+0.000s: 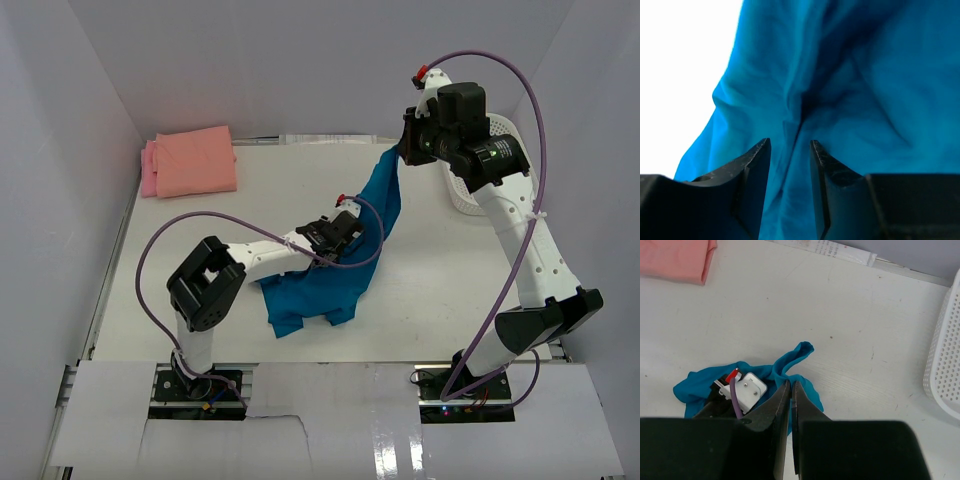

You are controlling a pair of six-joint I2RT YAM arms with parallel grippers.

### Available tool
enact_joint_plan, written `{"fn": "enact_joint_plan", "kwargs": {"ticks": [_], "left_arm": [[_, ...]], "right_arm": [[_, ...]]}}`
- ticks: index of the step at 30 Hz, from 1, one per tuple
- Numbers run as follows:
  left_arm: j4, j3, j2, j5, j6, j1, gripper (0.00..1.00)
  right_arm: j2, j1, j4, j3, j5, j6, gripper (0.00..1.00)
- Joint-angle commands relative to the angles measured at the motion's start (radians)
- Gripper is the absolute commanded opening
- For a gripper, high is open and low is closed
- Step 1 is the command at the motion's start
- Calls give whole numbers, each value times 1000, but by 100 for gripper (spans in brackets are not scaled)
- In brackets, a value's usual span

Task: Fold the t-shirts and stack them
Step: Flatten out the tshirt

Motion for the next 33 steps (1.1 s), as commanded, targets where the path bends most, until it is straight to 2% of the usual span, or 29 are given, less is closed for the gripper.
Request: {"fn": "enact_joint_plan", "kwargs": {"ticks": [1, 9, 14, 16, 19, 20, 22, 23, 26, 30, 31, 33], "left_arm": [[35, 52, 7, 9, 9, 21, 47], [66, 73, 36, 18, 16, 55, 48], [67, 75, 54, 47, 13, 63, 45], [67, 76, 59, 53, 13, 66, 38], [67, 76, 64, 61, 9, 75, 33], [69, 76, 64, 63, 9, 77, 27], [66, 75, 60, 66, 9, 81, 21], [63, 79, 57, 69, 6, 83, 13], [17, 113, 45, 84, -5, 92, 0], [-123, 221, 5, 145, -34, 115, 0], [-219, 274, -24, 192, -36, 136, 0], [-247, 317, -64, 236, -34, 165, 0]], "right_arm": [[-19, -8, 45, 0, -13, -7, 8], [-16, -8, 45, -7, -16, -9, 8], [-13, -6, 47, -2, -16, -9, 8], [-12, -8, 47, -3, -14, -9, 8], [-13, -8, 47, -5, -16, -7, 8], [-12, -8, 47, -3, -16, -7, 8], [-10, -6, 45, 3, -14, -7, 8], [-10, -8, 45, 6, -10, -7, 8], [-7, -8, 44, 18, -11, -7, 8], [7, -14, 39, 26, -8, -7, 8], [16, -21, 48, 23, -10, -9, 8], [22, -35, 53, 17, -24, -10, 8]]}}
